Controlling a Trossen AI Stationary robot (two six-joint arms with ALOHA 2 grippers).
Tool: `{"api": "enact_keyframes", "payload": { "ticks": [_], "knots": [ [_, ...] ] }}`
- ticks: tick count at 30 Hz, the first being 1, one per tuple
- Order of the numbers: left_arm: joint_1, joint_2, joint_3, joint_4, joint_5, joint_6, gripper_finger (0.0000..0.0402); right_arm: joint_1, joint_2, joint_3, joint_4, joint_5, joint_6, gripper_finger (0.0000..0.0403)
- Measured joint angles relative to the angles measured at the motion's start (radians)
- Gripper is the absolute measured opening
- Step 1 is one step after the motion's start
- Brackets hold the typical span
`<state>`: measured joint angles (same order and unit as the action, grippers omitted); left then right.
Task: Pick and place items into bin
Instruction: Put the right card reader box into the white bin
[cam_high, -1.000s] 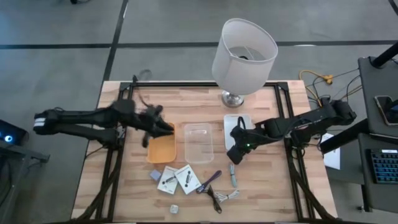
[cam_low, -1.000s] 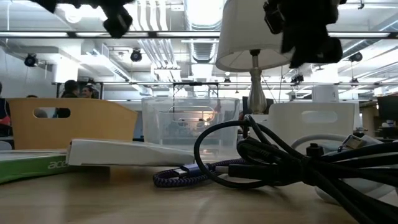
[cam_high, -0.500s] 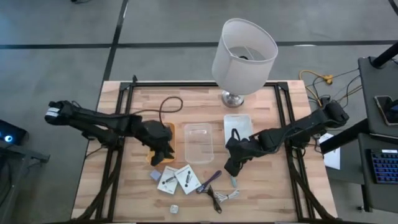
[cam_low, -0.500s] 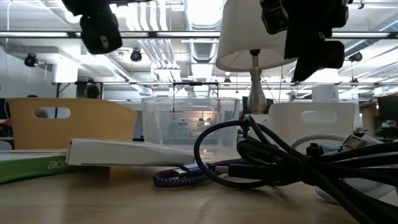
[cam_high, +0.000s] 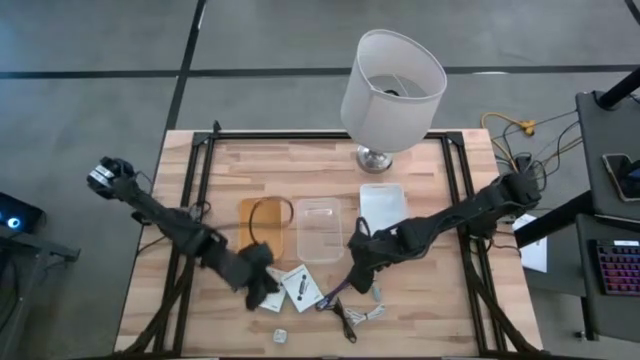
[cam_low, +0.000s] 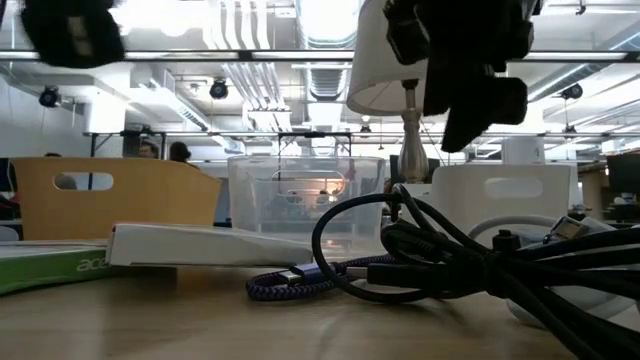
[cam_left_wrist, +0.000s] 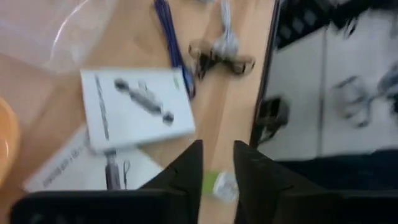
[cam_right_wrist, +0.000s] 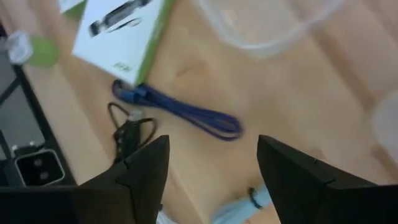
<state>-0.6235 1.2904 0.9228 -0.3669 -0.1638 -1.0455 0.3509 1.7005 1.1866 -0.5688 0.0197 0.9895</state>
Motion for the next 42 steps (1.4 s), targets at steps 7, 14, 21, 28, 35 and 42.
{"api": "enact_keyframes", "payload": {
  "ticks": [7,14,21,28,35,42],
  "knots": [
    [-0.067,0.188,0.039,0.088,-0.013,-0.146,0.0007,0.011,0.100,0.058,0.062,-0.041,0.020,0.0197],
    [-0.066,0.368,0.110,0.097,-0.103,-0.205,0.0001,0.014,0.175,0.070,0.301,-0.103,0.136,0.0188],
    [-0.063,0.437,0.131,0.057,-0.258,-0.223,0.0001,0.014,0.240,0.068,0.416,-0.098,0.210,0.0199],
    [-0.064,0.436,0.122,-0.054,-0.264,-0.223,0.0001,0.030,0.313,0.066,0.494,-0.100,0.279,0.0201],
    [-0.063,0.446,0.102,-0.060,-0.237,-0.227,0.0001,0.025,0.330,0.066,0.511,-0.087,0.288,0.0201],
    [-0.063,0.445,0.093,-0.060,-0.235,-0.228,0.0001,0.026,0.357,0.066,0.579,-0.069,0.312,0.0201]
  ]
}}
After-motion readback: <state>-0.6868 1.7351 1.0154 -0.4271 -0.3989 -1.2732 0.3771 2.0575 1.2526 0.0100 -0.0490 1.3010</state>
